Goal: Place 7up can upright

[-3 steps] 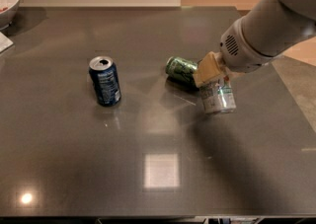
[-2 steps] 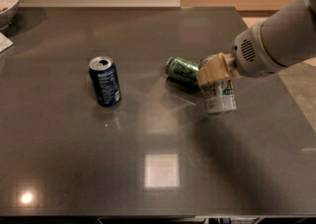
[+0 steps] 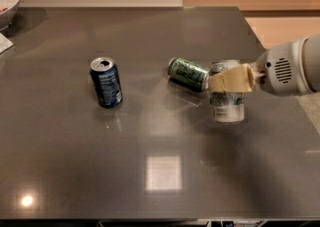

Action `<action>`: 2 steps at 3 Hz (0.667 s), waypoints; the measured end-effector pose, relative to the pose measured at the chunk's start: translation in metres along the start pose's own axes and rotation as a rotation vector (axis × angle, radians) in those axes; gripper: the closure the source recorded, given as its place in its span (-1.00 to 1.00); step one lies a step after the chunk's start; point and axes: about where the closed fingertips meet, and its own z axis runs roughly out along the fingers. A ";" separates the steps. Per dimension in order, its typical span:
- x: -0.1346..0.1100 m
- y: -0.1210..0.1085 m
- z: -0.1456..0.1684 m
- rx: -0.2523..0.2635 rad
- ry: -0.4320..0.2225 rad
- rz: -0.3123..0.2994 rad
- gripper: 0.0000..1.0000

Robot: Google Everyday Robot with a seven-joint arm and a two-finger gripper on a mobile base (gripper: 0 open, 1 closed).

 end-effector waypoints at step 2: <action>-0.001 0.001 -0.006 -0.004 -0.016 -0.073 1.00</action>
Offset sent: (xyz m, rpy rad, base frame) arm -0.0043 -0.0034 0.0051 -0.0170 -0.0493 0.0373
